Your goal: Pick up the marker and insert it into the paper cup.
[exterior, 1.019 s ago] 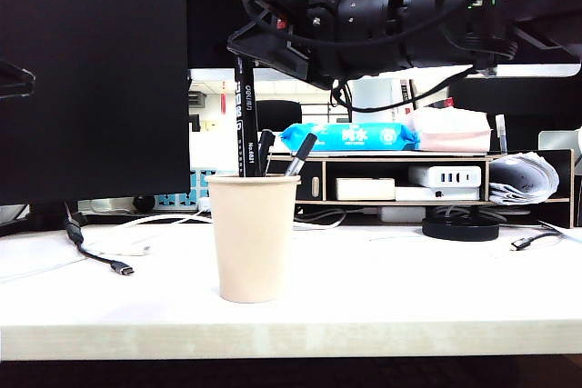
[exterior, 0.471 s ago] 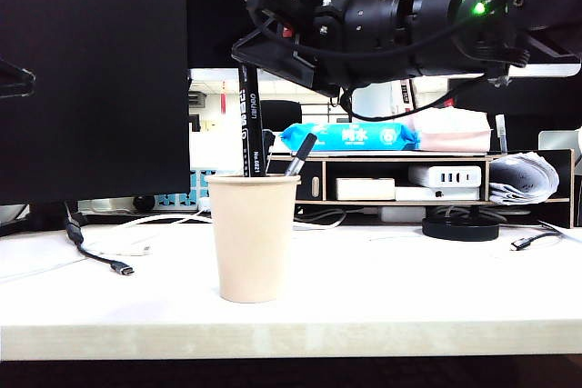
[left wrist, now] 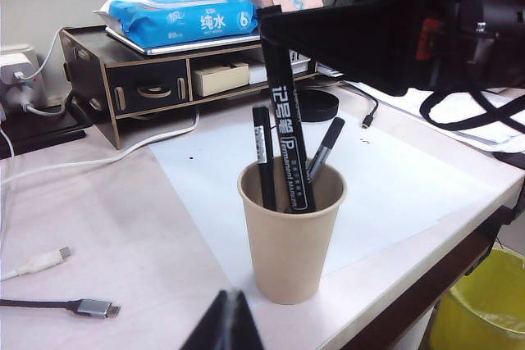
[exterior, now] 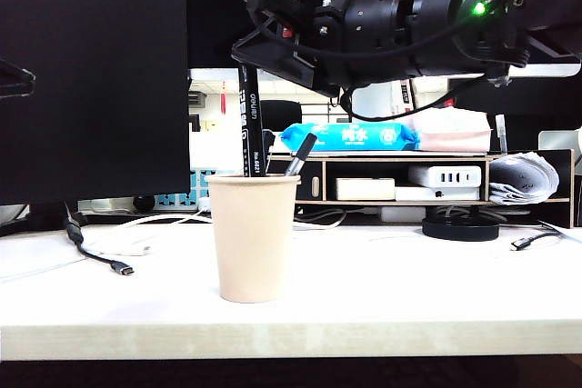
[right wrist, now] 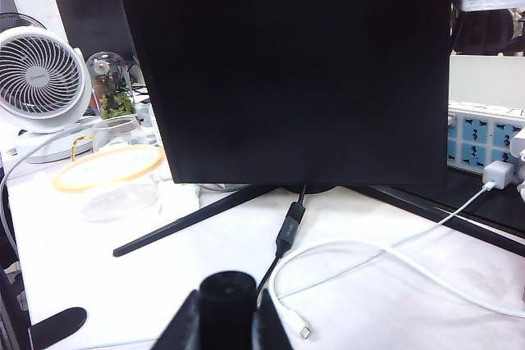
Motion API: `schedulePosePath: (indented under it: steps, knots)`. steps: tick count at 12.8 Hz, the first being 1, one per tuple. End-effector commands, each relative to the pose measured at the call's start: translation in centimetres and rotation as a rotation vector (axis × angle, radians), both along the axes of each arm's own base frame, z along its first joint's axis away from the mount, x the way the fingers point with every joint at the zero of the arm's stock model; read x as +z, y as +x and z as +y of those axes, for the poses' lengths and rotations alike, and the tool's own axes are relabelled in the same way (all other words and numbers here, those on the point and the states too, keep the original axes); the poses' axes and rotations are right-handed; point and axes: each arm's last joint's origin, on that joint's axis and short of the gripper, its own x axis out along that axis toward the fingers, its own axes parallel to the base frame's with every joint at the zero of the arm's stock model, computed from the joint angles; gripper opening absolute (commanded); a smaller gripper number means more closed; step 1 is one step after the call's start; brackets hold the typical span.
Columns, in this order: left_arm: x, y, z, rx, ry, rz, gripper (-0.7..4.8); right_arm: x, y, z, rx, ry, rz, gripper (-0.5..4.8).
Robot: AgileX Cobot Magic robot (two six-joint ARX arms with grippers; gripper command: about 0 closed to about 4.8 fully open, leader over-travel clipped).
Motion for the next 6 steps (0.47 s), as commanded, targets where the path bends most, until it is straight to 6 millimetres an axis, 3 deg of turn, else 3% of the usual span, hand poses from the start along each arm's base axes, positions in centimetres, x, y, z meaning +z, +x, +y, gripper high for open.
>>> schedulePosePath:
  steps: [1, 6]
  knots:
    - [0.08, -0.01, -0.01, -0.003, -0.002, -0.008, -0.04, 0.34, -0.07, -0.03, -0.001, 0.018, -0.023, 0.64]
    - [0.08, -0.01, -0.01, -0.003, -0.001, -0.007, -0.04, 0.34, -0.06, -0.03, -0.002, 0.017, -0.023, 0.87]
